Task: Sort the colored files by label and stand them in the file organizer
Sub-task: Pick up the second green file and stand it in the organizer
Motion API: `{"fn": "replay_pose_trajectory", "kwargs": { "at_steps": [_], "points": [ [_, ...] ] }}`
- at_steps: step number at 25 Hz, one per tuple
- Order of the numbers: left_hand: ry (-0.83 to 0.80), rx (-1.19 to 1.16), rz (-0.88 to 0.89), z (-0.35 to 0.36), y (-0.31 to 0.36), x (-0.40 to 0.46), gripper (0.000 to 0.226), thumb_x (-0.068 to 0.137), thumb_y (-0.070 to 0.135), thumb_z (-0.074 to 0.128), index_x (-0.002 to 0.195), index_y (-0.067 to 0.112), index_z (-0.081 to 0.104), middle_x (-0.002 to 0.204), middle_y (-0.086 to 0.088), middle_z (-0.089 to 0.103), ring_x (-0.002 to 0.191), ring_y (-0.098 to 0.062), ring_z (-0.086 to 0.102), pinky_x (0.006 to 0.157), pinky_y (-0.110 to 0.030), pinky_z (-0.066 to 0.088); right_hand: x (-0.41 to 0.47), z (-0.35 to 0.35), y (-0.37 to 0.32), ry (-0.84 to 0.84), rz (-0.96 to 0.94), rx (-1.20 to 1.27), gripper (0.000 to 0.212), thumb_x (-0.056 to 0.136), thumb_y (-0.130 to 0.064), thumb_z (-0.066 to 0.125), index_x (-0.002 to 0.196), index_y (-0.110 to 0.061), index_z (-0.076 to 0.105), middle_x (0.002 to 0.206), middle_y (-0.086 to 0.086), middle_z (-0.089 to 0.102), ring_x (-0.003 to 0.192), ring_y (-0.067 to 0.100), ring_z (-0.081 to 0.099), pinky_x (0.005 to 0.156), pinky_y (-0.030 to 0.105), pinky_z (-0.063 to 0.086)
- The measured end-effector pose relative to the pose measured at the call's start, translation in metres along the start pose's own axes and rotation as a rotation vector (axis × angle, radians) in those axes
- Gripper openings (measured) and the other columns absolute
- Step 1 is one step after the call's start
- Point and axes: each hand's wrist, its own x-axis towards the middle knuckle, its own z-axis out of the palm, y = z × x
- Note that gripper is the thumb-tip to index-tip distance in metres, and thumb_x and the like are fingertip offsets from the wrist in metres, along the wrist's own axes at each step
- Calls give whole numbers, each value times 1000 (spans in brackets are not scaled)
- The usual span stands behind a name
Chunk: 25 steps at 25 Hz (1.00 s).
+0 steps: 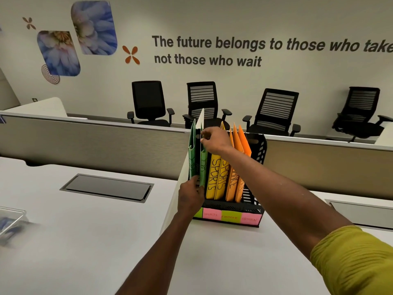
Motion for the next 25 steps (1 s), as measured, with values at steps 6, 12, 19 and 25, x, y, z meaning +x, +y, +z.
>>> {"fn": "replay_pose_trajectory", "kwargs": {
  "at_steps": [6,12,19,25],
  "points": [
    [20,-4,78,-3,5,5,47,90,17,64,137,16,55,122,-1,70,102,-14,70,87,-38,60,-5,13,-1,-65,-99,-196,39,92,-1,55,128,-13,64,131,8,63,123,25,57,102,39,50],
    [28,186,132,-11,4,2,60,91,23,60,148,24,42,125,1,64,106,-18,65,86,-36,57,-4,7,2,-157,-162,-291,38,99,-14,49,135,-20,58,131,6,63,117,24,58,101,42,49],
    [11,296,93,-20,11,-8,68,90,28,60,152,22,34,112,-5,63,99,-24,62,77,-38,53,-29,-5,17,23,-206,-209,36,98,-20,52,133,-25,58,145,9,49,142,29,35,116,46,32],
    [-9,285,110,-12,20,-24,72,88,25,63,153,25,31,114,-6,62,100,-25,62,80,-41,56,-77,-17,46,269,-263,-184,35,92,-25,57,126,-18,63,128,4,60,136,22,40,115,48,33]
  ]
}}
